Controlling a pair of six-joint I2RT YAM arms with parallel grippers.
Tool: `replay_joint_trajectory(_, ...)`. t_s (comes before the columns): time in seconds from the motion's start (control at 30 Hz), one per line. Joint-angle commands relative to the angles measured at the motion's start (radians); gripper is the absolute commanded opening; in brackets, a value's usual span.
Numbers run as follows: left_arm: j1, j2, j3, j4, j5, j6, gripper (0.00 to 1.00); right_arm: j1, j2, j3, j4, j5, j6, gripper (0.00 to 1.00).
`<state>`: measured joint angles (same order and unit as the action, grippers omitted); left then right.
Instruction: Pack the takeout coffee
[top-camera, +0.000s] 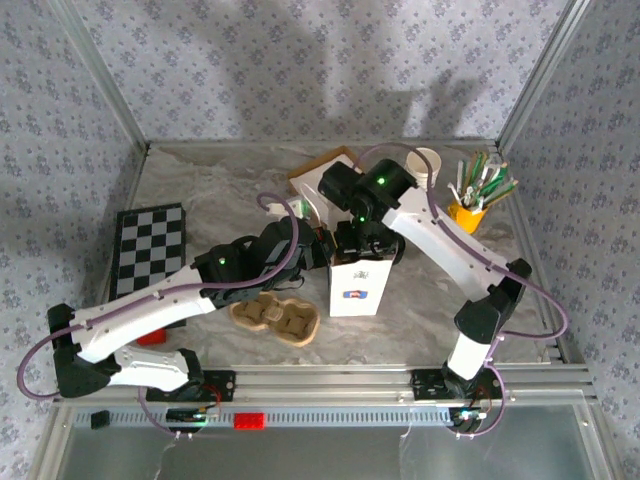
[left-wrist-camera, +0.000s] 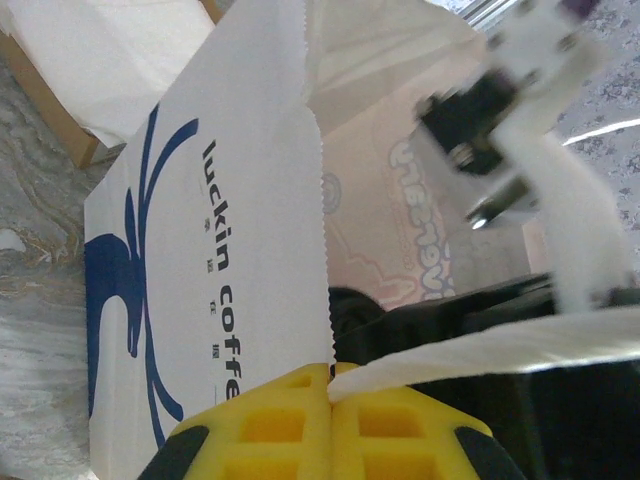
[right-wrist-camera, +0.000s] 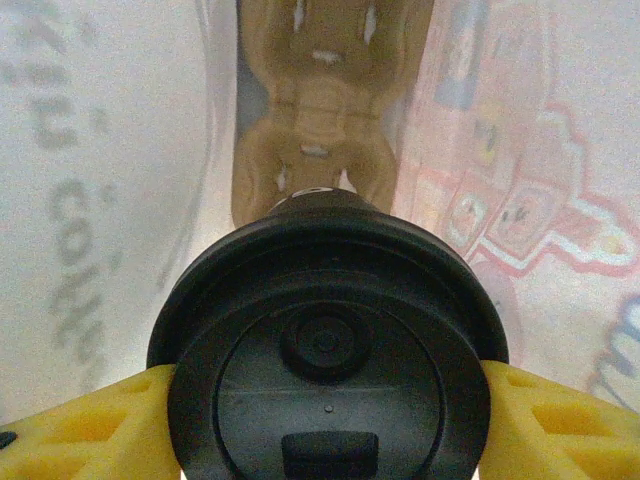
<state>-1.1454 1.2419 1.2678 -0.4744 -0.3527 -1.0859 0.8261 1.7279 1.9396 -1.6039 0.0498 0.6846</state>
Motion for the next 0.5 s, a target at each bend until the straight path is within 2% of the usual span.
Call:
replay_joint_trajectory(0.0, 0.004, -0.03, 0.005, 0.005, -0.014, 0.008, 0.03, -0.008, -0.014, -0.03, -0.11, -0.043, -0.017, 0.56)
replay_joint_trajectory(0.13, 0.005, -0.041, -0.003, 0.001, -0.025, 0.008, 0.04, -0.011, -0.02, -0.038, -0.119, 0.012, -0.017, 0.56)
replay_joint_trajectory(0.2, 0.004, -0.042, -0.002, -0.001, -0.023, 0.005, 0.08, -0.02, -0.035, -0.062, -0.098, 0.007, -0.016, 0.56)
replay_joint_trajectory(0.47, 0.006, -0.043, -0.004, 0.01, -0.011, 0.011, 0.09, -0.036, -0.051, -0.127, -0.024, -0.022, -0.011, 0.55)
